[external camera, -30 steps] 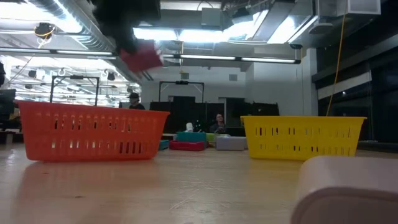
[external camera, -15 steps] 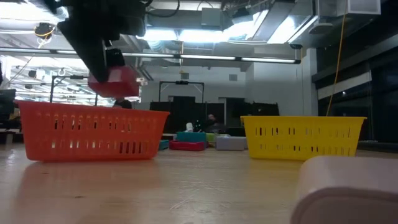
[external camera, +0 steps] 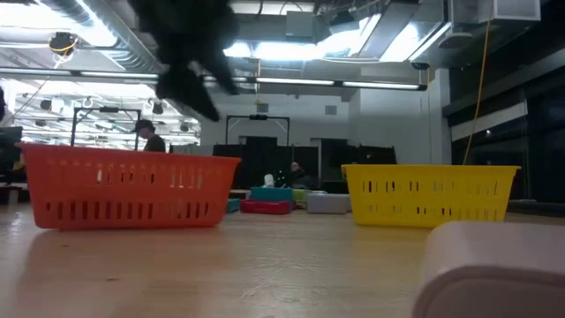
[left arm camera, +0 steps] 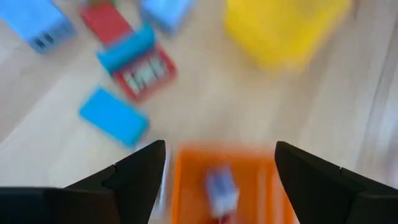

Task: Pick & Place Office items
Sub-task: Put the top light violet charger adapter into the orange bin

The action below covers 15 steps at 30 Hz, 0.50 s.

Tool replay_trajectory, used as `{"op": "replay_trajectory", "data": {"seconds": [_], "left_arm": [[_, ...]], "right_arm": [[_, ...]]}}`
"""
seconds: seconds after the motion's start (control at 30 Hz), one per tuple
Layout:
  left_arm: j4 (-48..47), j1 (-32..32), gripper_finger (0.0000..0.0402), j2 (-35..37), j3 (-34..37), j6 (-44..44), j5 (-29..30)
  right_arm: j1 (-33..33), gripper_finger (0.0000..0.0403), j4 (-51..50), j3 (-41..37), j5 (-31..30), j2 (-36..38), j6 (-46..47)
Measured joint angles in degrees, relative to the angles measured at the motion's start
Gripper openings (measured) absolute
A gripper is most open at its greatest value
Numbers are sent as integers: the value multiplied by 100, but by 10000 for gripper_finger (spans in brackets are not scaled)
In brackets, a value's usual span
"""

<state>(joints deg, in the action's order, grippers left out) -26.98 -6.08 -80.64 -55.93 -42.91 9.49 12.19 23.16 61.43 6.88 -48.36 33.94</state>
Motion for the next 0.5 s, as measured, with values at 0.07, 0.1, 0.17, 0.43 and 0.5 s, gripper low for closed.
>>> {"op": "replay_trajectory", "data": {"seconds": [0.07, 0.1, 0.17, 0.43, 0.5], "left_arm": [[537, 433, 299, -2, 27, -447, -193], [823, 685, 299, -4, 27, -678, -312], [1157, 1245, 300, -4, 27, -1125, -555], [844, 3029, 300, -125, 31, -1567, -1485], [875, 3172, 300, -347, 32, -1473, -1898]], "right_arm": [[32, 277, 0, 0, -49, 0, -85], [37, 277, 0, -2, -51, 0, -117], [41, 277, 0, 0, -49, -2, -143], [41, 277, -4, -2, -13, -61, -240], [41, 277, -2, -1, -5, -84, -324]]}}
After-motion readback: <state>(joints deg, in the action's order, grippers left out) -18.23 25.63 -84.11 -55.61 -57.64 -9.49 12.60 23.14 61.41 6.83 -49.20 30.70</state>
